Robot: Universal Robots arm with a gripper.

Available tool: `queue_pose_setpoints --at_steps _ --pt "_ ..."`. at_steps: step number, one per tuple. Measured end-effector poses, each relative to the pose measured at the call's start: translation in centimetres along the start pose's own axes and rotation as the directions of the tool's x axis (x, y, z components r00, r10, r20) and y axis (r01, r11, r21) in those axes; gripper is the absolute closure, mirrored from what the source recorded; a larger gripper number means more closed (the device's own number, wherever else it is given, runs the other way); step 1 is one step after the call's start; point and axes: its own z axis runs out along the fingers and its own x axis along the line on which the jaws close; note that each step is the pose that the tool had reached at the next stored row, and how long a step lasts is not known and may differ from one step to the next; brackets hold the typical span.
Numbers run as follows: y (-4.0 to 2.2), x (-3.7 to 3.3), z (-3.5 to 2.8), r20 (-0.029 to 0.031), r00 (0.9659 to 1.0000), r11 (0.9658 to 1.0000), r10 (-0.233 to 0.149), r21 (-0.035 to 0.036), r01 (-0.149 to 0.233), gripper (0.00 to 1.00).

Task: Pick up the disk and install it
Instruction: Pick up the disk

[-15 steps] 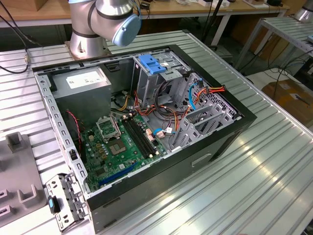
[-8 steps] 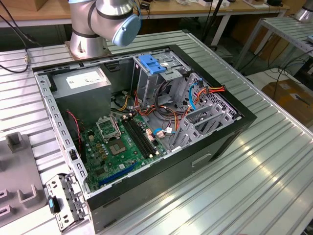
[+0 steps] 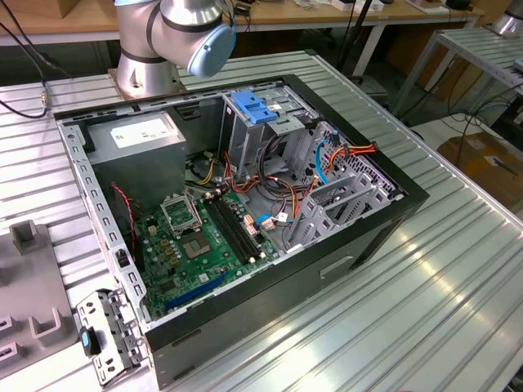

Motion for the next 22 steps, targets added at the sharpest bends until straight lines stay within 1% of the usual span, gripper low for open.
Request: queue_pose_setpoints --at_steps 3,4,5,15,22 --pt "0.00 0.01 -0.47 0.0000 1.0000 1.0000 0.000 0.0000 0.000 0.63" --pt "0.01 0.02 -0.93 0.0000 1.0000 1.0000 0.000 0.0000 0.000 0.63" --pt "0.01 0.03 -1.17 0.0000 1.0000 1.0000 0.000 0.0000 0.000 0.63" --pt "0.02 0.07 -2.91 0.0001 1.0000 1.0000 0.000 0.0001 0.000 0.63" --pt "0.03 0.10 -4.35 0.0001 1.0000 1.0000 0.000 0.0001 0.000 0.63"
